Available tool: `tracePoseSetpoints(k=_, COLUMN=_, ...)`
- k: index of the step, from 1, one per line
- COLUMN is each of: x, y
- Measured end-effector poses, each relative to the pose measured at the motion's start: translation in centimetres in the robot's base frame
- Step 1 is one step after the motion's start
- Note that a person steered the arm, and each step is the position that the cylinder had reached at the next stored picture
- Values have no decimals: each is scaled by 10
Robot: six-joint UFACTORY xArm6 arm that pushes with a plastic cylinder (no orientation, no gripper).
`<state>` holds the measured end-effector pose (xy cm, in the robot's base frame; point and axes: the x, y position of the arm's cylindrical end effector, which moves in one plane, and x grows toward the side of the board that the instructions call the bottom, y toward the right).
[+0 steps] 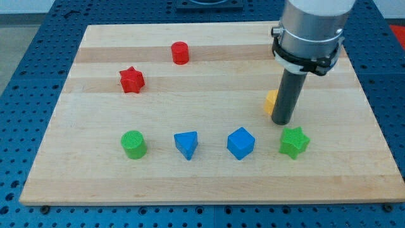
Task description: Slide the yellow heart a bit down
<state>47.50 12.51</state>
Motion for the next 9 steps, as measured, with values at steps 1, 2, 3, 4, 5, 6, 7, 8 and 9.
tracePoseSetpoints(k=1, x=-12, y=0)
tracePoseSetpoints(k=2, x=-19, y=0)
tracePoseSetpoints(k=3, x=-18, y=16)
tracePoseSetpoints(k=4, x=-20, y=88)
tracePoseSetpoints(k=5, x=-55, y=127)
tracePoseSetpoints(k=6, x=-117, y=135)
tracePoseSetpoints(k=7, x=-151, y=132)
tracePoseSetpoints(k=8, x=-161, y=110)
tracePoseSetpoints(k=9, x=-180, y=85)
